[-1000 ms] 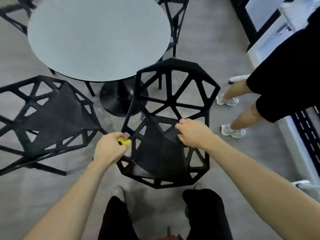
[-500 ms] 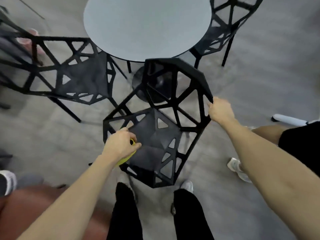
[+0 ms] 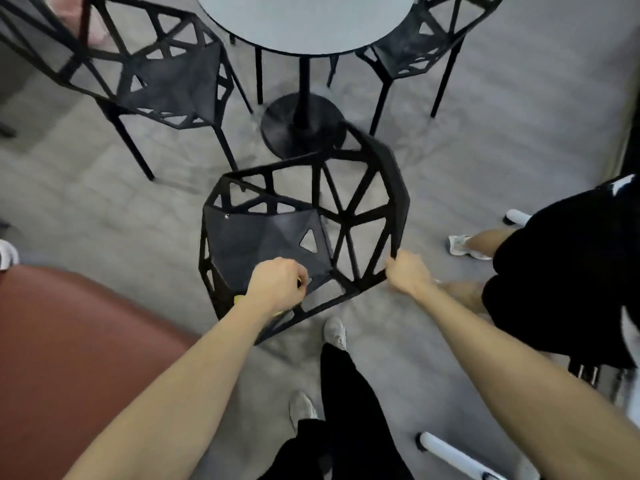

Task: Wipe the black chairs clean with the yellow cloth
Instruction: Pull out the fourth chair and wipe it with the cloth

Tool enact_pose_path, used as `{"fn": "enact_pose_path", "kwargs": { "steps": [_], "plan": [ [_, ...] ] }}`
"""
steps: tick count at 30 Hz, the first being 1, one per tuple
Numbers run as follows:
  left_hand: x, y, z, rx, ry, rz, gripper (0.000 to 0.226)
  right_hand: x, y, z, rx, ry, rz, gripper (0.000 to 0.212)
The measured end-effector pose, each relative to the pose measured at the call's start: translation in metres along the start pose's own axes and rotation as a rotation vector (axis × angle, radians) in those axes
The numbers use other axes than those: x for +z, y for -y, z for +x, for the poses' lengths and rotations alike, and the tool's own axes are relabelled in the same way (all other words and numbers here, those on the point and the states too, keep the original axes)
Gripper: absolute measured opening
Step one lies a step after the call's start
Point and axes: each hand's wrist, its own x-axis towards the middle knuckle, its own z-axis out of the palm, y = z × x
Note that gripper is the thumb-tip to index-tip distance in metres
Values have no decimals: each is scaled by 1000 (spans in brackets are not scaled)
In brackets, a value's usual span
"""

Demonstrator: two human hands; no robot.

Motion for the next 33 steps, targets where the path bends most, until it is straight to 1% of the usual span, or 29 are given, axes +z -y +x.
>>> {"fn": "enact_pose_path", "kwargs": {
  "steps": [1,2,3,4,5,6,7,8,9,10,11,12,13,14,16,18,20,23,26,29,31,33],
  "plan": [
    [12,-8,-16,17,14,-13,15,7,-10,-29,-77,107,-84,29],
    [24,-15,-29,44,43,-13,17,10,-21,-53,-127,174,-150,37],
    [35,-23,-39,74,80,-1,17,8,-29,-70,-154,180,-194,46],
    [45,-30,-48,103,121,20,16,4,-35,-78,-176,121,-232,51],
    [53,-39,-55,126,156,33,15,-4,-36,-79,-216,13,-259,49],
    [60,-49,-61,142,173,43,22,-13,-34,-74,-288,-127,-266,41],
    [66,-60,-65,155,182,48,36,-23,-29,-65,-391,-252,-263,31],
    [70,-72,-68,159,178,57,50,-30,-22,-51,-507,-310,-286,29],
    [73,-85,-69,152,163,65,61,-34,-16,-35,-591,-290,-363,36],
    [77,-98,-69,150,144,65,67,-34,-12,-19,-635,-205,-482,44],
    [82,-114,-69,150,120,67,71,-29,-9,-7,-619,-96,-613,53],
    [84,-130,-68,147,98,86,71,-22,-12,4,-592,-24,-744,64],
    [86,-144,-66,137,67,110,69,-16,-18,13,-600,-11,-861,74],
    [89,-154,-62,121,40,143,60,-12,-26,16,-627,-34,-938,80],
    [95,-164,-58,98,35,228,42,-4,-44,11,-709,-150,-936,81],
    [105,-167,-64,126,52,315,38,7,-66,3,-734,-234,-842,76],
    [111,-168,-77,189,80,352,38,19,-86,-16,-724,-262,-759,73],
    [115,-162,-99,266,148,400,37,33,-105,-60,-685,-220,-681,76],
    [105,-139,-118,287,226,472,39,46,-111,-93,-686,-106,-676,84],
    [89,-98,-132,198,235,550,42,54,-113,-96,-837,-11,-651,85],
    [72,-72,-129,117,195,590,39,58,-105,-85,-940,-5,-652,77],
    [56,-54,-116,36,163,610,29,61,-87,-69,-929,-14,-647,65]
  ]
}}
